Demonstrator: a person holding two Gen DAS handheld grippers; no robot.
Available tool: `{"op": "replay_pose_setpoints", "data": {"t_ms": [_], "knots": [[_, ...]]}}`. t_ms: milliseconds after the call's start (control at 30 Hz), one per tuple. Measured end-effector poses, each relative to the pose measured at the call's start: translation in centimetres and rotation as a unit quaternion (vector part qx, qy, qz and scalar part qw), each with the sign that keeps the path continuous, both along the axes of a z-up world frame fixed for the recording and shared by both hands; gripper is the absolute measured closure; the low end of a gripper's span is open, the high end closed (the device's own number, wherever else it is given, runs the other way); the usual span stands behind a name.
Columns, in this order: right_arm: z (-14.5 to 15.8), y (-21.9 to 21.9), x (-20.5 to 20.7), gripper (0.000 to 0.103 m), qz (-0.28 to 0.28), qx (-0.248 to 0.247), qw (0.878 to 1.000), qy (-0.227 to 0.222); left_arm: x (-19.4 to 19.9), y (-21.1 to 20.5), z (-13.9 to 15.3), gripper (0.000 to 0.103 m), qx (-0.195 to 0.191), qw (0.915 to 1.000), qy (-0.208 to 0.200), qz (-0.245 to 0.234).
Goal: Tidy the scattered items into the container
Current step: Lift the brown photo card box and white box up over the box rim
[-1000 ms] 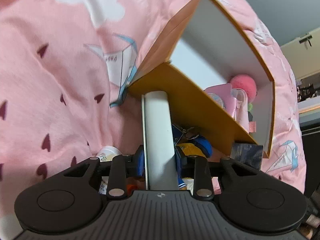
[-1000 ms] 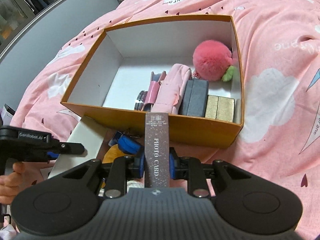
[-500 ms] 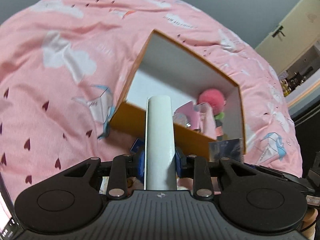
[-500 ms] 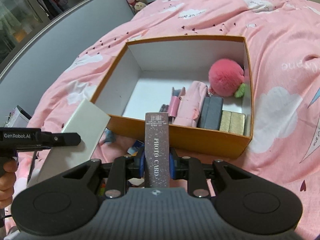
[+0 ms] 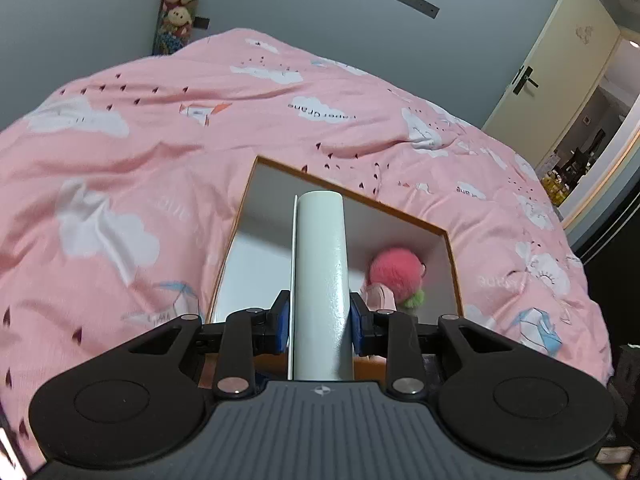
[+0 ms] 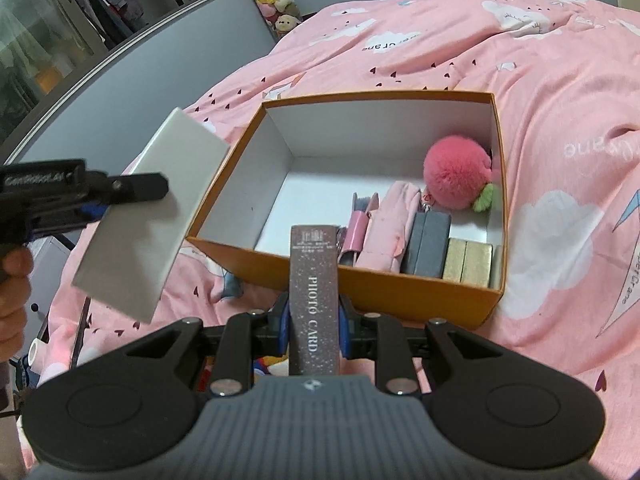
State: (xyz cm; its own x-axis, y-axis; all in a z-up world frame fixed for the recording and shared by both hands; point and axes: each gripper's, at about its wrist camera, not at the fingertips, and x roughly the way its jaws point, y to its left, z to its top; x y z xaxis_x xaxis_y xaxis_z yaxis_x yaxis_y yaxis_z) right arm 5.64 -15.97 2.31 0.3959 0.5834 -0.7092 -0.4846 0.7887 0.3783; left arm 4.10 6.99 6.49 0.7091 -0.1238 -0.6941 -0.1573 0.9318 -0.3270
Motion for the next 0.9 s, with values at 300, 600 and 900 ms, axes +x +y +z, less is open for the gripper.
{"op": "replay_pose_setpoints", "data": {"t_ms": [300,600,900], "knots": [[2.7,-0.3,3.0,0.078,-0.019,0.026,0.999,-0.028,5.0,-1.0,-1.7,0.07,0.048,0.9988,0.012,-0.003],[2.9,0.2,4.9,0.078,-0.02,0.029,0.999,-0.03,9.9,-1.8,-5.1,0.07,0.12,0.9914,0.05,-0.013],[1.8,0.2,5.7,0.078,-0.024,0.027,0.999,-0.011,12.2,-4.6,-8.3,0.07,0.216,0.972,0.079,-0.045]]}}
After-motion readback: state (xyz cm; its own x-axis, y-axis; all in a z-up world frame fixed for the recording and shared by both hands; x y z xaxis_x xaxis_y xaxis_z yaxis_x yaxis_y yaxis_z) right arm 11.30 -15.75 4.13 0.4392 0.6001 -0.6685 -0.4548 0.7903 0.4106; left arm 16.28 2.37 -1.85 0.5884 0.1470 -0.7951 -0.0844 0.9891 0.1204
